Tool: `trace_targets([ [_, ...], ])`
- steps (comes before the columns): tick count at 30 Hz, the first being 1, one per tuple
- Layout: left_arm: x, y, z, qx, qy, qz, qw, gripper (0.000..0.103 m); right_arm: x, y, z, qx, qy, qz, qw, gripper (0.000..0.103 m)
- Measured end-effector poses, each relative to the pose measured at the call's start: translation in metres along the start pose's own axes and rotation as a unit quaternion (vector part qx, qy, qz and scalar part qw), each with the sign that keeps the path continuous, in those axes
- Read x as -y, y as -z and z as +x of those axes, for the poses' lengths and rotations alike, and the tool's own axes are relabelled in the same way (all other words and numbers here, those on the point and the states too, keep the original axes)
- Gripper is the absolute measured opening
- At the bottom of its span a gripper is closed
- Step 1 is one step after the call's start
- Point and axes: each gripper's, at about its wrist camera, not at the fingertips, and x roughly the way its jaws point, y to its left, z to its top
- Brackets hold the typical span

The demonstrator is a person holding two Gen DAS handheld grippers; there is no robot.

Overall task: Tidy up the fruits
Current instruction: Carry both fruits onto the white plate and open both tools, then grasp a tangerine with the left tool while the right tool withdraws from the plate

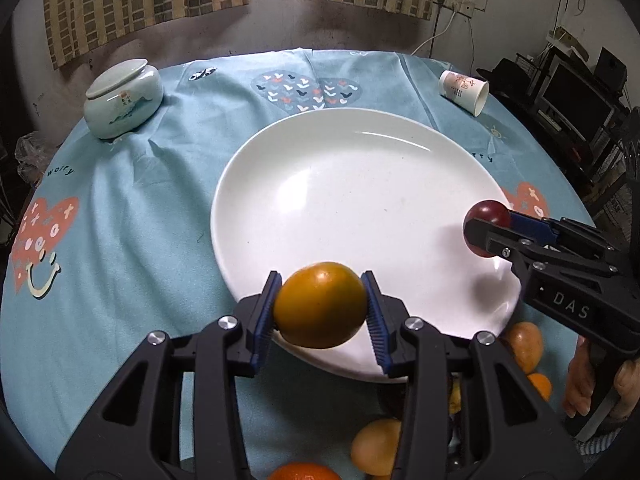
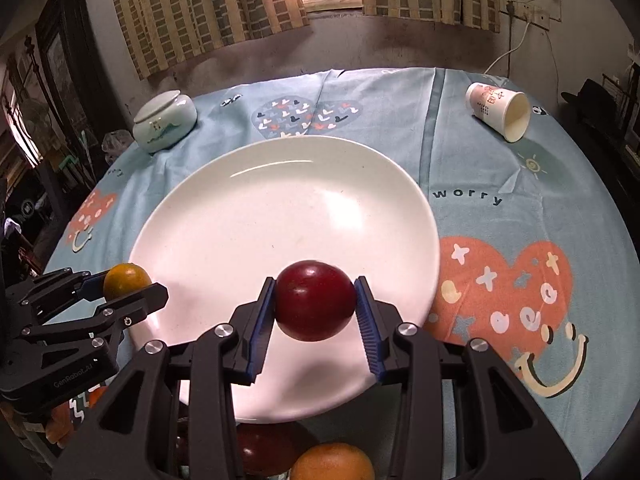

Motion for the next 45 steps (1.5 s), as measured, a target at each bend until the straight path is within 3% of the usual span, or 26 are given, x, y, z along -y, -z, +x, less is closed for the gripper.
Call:
trace_targets([
  [4,-0.002,0.000,0.008,-0.006,-0.001,0.000,1.0000,0.042,0.000,0.002,0.012,-0.019,0.006,-0.007,1.000,0.040],
  [8,-0.001,-0.003,0.002,0.007,-0.005,0.002,1.0000,0.057,-0.002,0.003,0.016,-0.021,0.019,-0.021,0.999,0.041],
  [16,-0.005,-0.004,-0.004,0.010,-0.005,-0.004,0.9999,0.059,-0.002,-0.001,0.004,-0.001,0.024,-0.023,0.999,0.043],
  [22,-0.009,-0.005,-0.043,0.046,-0.008,-0.013,0.9988,0.061,-0.010,-0.010,-0.046,0.058,0.015,-0.027,0.998,0.043],
  [27,-0.016,0.021,-0.090,0.075,-0.024,-0.031,0.9964,0.068,-0.026,-0.004,-0.111,0.120,0.011,-0.041,0.992,0.048],
  [29,-0.019,0.038,-0.100,0.073,-0.029,-0.036,0.9963,0.068,-0.031,0.009,-0.134,0.138,0.005,-0.045,0.989,0.059],
  [34,-0.024,0.088,-0.124,0.073,-0.057,-0.042,0.9948,0.069,-0.033,0.053,-0.169,0.156,0.006,-0.047,0.987,0.060],
  [37,-0.030,0.116,-0.131,0.069,-0.054,-0.060,0.9943,0.074,-0.024,0.078,-0.179,0.163,0.016,-0.036,0.986,0.065],
  [40,-0.031,0.135,-0.126,0.059,-0.046,-0.070,0.9947,0.074,-0.007,0.103,-0.178,0.163,0.009,-0.019,0.986,0.066],
  [45,-0.025,0.143,-0.108,0.043,-0.054,-0.068,0.9953,0.074,0.020,0.132,-0.153,0.128,-0.003,0.017,0.992,0.066],
])
